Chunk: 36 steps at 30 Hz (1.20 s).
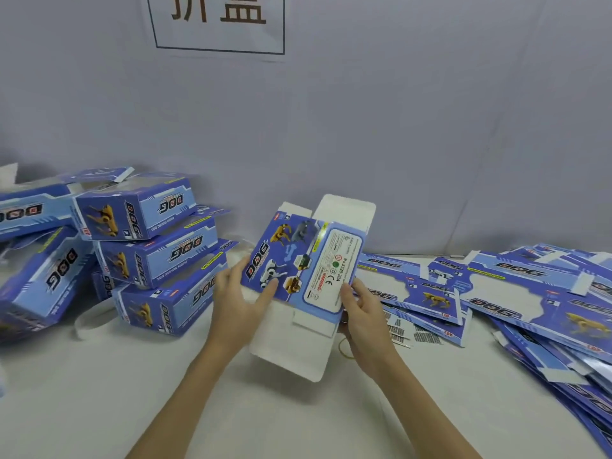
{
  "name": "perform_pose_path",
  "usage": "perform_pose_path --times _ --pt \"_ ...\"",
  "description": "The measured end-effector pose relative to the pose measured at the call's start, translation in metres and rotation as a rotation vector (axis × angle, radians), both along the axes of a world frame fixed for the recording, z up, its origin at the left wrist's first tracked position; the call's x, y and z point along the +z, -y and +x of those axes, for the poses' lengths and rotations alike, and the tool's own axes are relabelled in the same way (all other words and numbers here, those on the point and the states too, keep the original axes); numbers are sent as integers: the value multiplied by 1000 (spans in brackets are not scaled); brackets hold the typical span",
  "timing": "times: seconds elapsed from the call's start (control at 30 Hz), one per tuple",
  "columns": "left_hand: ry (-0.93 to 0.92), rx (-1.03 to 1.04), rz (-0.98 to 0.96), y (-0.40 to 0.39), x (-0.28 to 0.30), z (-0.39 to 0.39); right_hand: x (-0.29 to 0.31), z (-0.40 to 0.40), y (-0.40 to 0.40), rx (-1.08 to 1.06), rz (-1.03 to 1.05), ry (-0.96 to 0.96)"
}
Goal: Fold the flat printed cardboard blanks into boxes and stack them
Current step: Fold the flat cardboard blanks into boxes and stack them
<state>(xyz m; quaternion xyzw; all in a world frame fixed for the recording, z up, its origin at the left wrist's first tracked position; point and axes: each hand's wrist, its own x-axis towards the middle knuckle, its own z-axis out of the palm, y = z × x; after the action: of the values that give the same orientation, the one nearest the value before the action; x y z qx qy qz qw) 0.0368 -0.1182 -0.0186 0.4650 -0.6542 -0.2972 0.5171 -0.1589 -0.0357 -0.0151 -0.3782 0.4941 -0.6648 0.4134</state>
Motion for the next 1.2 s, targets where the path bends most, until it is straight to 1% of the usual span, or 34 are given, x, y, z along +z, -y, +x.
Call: perform_pose_path --times 0.13,0.2,0.3,0.33,0.4,0.47,0.53,0.67,0.8,0.9,0.93,0.97,1.0,1.03,1.07,1.1,1.13,1.17,1.2 --pt "180 61 84 -3 3 1 -2 -1 -2 164 20 -68" --pt "255 83 79 -4 1 0 1 1 -4 256 20 -46" --pt "180 -15 127 -7 2 -6 6 9 -9 283 84 -11" --pt "187 -55 112 -9 2 -9 4 12 -10 274 93 -20" --pt "286 -98 53 -12 2 -13 -2 18 -11 273 64 -8" --pt "301 -125 64 -14 3 -14 -1 23 -12 279 33 16" --pt "248 -164 95 -14 5 -13 2 23 -12 261 20 23" --pt "81 -324 159 -20 12 -17 2 22 -11 226 8 38" --pt "19 -461 209 -26 17 -15 4 27 -10 181 -11 6" --pt "-39 -489 296 -18 27 -7 9 29 -8 171 -17 8" --pt "-62 -572 314 -19 29 2 13 28 -8 181 -8 13" --pt "-107 -647 334 -18 28 12 17 27 -9 196 7 17" --pt "-183 -677 399 -17 29 15 22 24 -10 215 28 25" --pt "-297 -640 452 -16 31 14 24 19 -11 245 51 41" --pt "-418 -615 461 -18 33 12 24 15 -12 286 71 66" --pt "-479 -580 461 -19 32 14 24 11 -13 333 82 104" --pt "-551 -603 466 -21 28 17 24 9 -15 377 86 154" --pt "-573 -623 470 -23 22 22 24 6 -16 399 91 207" --pt "-549 -633 460 -20 25 19 24 4 -17 399 101 248"
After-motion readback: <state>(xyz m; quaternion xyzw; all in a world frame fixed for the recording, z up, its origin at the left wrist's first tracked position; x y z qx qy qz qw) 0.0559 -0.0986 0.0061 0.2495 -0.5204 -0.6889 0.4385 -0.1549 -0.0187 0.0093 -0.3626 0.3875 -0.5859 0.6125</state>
